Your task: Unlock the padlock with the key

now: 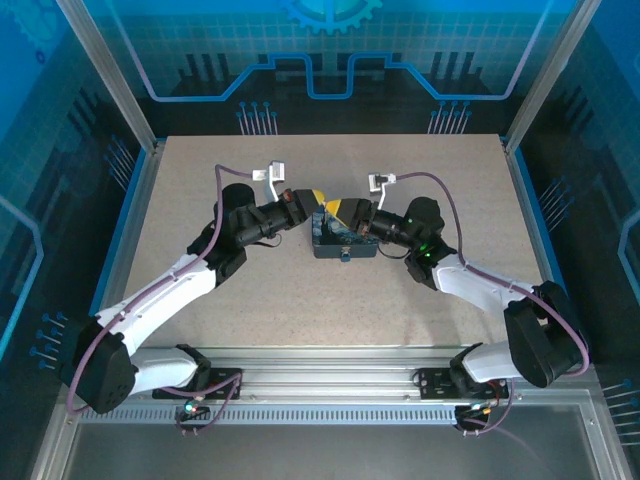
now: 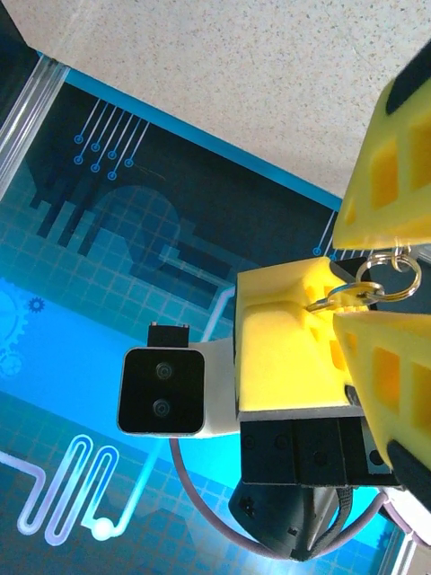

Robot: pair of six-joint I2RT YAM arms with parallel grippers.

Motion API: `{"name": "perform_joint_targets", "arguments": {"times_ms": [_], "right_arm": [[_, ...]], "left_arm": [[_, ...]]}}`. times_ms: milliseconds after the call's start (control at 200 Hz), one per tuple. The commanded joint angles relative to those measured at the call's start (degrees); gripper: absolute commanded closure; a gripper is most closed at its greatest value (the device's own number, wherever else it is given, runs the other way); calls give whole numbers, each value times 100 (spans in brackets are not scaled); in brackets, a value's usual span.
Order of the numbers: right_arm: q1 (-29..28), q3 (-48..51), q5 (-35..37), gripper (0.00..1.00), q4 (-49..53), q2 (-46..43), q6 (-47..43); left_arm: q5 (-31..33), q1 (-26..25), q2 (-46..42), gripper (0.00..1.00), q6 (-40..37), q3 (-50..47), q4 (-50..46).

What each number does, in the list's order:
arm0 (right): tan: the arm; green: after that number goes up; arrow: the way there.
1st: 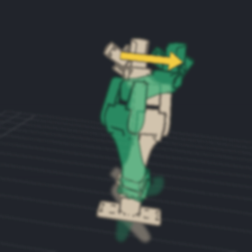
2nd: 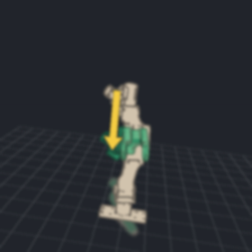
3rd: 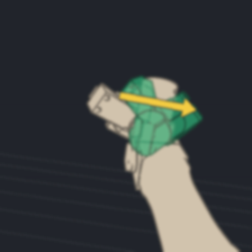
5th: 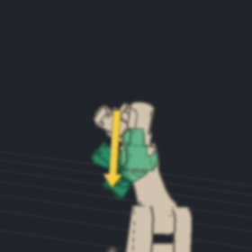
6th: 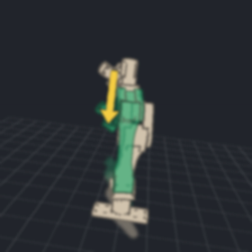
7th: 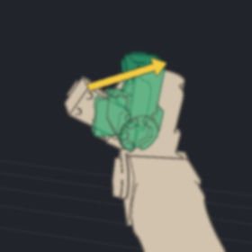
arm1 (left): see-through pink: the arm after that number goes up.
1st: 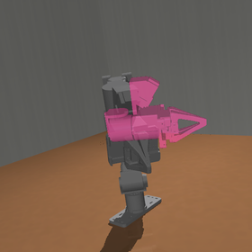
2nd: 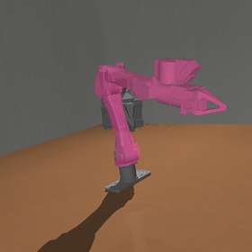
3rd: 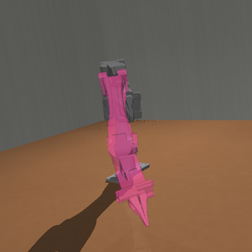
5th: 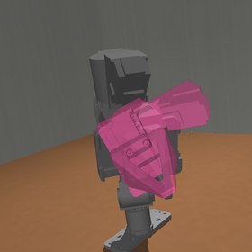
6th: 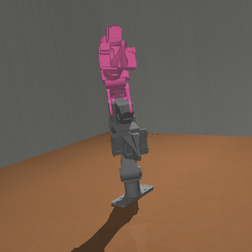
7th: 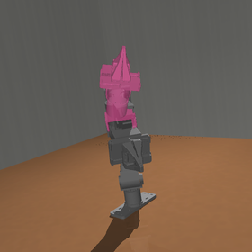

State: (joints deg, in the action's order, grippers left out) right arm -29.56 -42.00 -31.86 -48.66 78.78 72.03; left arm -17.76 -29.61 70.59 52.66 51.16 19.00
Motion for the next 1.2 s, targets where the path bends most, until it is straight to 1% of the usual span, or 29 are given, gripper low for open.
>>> {"name": "perform_joint_targets", "arguments": {"times_ms": [0, 45, 95, 150, 220, 315, 360, 415, 455, 485, 555, 675, 800, 861, 1046, 1196], "right_arm": [[-5, -142, -65, 80, -346, 23, 54], [-5, -155, -83, 86, -372, 32, 48], [-5, -151, -77, 88, -371, 32, 49], [-5, -142, -66, 94, -387, 39, 56], [3, -142, -62, 99, -389, 32, 32], [12, -155, -90, 100, -267, -9, -84], [36, -175, -138, 100, -157, -40, -182], [68, -194, -209, 100, 50, -125, -324], [97, -201, -260, 100, 227, -196, -441], [120, -211, -297, 100, 434, -258, -541], [190, -245, -441, 100, 829, -414, -808], [334, -300, -721, 100, 1435, -661, -1199], [440, -360, -962, 100, 1924, -811, -1508], [474, -377, -1077, 100, 1984, -834, -1550], [483, -432, -1224, 100, 2051, -846, -1626], [471, -460, -1303, 100, 2020, -805, -1630]], "left_arm": [[58, -51, -71, 100, 95, -92, 296], [62, -53, -71, 100, 99, -110, 318], [62, -49, -84, 100, 118, -137, 349], [59, -53, -105, 100, 120, -155, 358], [52, -54, -132, 100, 119, -167, 350], [18, -54, -186, 100, 111, -175, 299], [9, -45, -227, 84, 102, -156, 199], [-57, -24, -264, 73, 77, -107, 63], [-150, 3, -282, 62, 63, -64, -41], [-254, 39, -282, 59, 67, -40, -96], [-559, 157, -291, 54, 133, -5, -111], [-1062, 357, -276, 52, 210, 67, -172], [-1533, 396, -176, 52, 44, 297, -472], [-1768, 394, -95, 52, 23, 407, -551], [-2041, 399, 46, 53, 60, 466, -529], [-2170, 370, 138, 60, 140, 448, -423]]}}
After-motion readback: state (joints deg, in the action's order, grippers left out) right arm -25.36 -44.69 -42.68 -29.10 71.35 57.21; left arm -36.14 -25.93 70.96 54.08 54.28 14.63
